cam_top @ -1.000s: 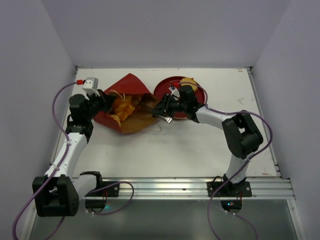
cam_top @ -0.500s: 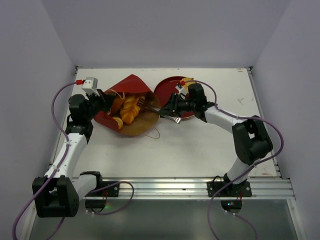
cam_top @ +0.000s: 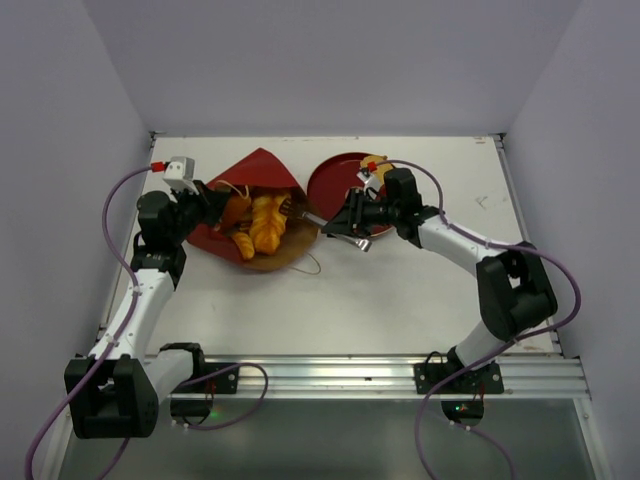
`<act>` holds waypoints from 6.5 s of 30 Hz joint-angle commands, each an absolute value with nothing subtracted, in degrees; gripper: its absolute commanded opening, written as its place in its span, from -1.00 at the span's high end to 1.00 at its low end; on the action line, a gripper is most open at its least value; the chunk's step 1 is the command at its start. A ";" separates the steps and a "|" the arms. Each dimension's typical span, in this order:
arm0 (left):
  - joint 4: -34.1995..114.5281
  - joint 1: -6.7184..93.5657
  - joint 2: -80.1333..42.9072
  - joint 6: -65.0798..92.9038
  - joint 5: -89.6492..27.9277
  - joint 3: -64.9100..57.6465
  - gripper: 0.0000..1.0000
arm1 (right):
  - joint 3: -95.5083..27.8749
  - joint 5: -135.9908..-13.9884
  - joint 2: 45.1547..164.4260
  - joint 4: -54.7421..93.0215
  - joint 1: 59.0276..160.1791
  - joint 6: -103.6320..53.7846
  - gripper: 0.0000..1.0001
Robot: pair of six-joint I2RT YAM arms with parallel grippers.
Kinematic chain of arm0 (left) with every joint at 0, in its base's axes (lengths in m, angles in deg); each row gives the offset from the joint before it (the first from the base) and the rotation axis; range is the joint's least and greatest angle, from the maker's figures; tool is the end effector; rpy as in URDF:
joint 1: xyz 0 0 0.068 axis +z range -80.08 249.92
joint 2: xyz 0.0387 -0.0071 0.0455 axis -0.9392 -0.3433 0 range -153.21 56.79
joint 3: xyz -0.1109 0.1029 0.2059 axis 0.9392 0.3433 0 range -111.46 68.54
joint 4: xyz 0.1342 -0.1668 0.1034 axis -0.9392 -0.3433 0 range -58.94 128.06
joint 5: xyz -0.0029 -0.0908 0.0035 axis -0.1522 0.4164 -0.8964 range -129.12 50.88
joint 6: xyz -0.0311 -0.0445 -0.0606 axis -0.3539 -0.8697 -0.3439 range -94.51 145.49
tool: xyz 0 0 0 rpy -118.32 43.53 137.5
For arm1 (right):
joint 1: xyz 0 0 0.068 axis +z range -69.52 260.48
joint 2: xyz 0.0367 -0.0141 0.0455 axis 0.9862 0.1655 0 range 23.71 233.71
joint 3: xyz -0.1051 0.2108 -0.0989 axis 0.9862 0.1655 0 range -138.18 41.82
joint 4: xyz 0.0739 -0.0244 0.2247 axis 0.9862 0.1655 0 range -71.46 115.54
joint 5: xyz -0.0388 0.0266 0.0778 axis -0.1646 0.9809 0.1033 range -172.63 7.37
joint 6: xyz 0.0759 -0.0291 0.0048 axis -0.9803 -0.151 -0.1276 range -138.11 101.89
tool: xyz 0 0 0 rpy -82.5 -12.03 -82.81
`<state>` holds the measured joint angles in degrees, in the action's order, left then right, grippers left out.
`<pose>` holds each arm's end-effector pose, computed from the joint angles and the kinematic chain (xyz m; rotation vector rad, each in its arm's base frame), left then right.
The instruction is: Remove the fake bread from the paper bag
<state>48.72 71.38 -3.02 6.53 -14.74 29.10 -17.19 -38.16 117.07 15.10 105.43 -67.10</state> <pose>0.2599 -0.0225 0.2826 0.0035 1.7620 -0.5925 0.3021 0.1953 0.2209 -0.0422 2.3527 1.5299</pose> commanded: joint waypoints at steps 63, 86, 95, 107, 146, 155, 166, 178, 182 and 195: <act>48.61 71.51 -3.67 0.00 -9.33 23.81 0.87 | -29.10 -36.05 119.60 26.71 104.56 -49.92 1.00; 42.72 72.82 -7.80 -0.61 -15.04 13.96 0.86 | -45.10 -36.31 115.38 47.28 104.47 -39.12 1.00; 43.86 73.00 -10.18 -2.02 -13.90 12.46 0.86 | -46.16 -36.93 115.64 53.17 104.38 -32.18 1.00; 43.33 73.18 -12.11 -2.72 -14.07 10.53 0.85 | -44.67 -30.87 109.93 53.79 104.38 -24.18 1.00; 44.82 73.62 2.91 8.17 -18.02 26.08 0.84 | -41.59 -54.94 106.14 52.03 88.74 -20.31 1.00; 46.24 73.62 4.76 10.72 -19.78 30.13 0.83 | -48.79 -45.46 121.52 64.15 88.83 -8.71 1.00; 45.79 73.61 5.55 11.43 -21.02 30.30 0.84 | -55.03 -49.75 129.79 69.86 91.98 -8.18 1.00; 46.06 73.61 4.85 11.17 -20.75 30.31 0.83 | -62.15 -53.54 137.35 71.02 92.78 -8.35 0.54; 46.06 73.61 4.76 11.08 -20.75 30.31 0.83 | -64.52 -53.89 139.11 71.54 92.78 -7.65 0.30; 46.41 73.61 4.15 10.73 -20.31 30.39 0.83 | -67.96 -54.68 141.66 70.93 92.78 -7.30 -0.08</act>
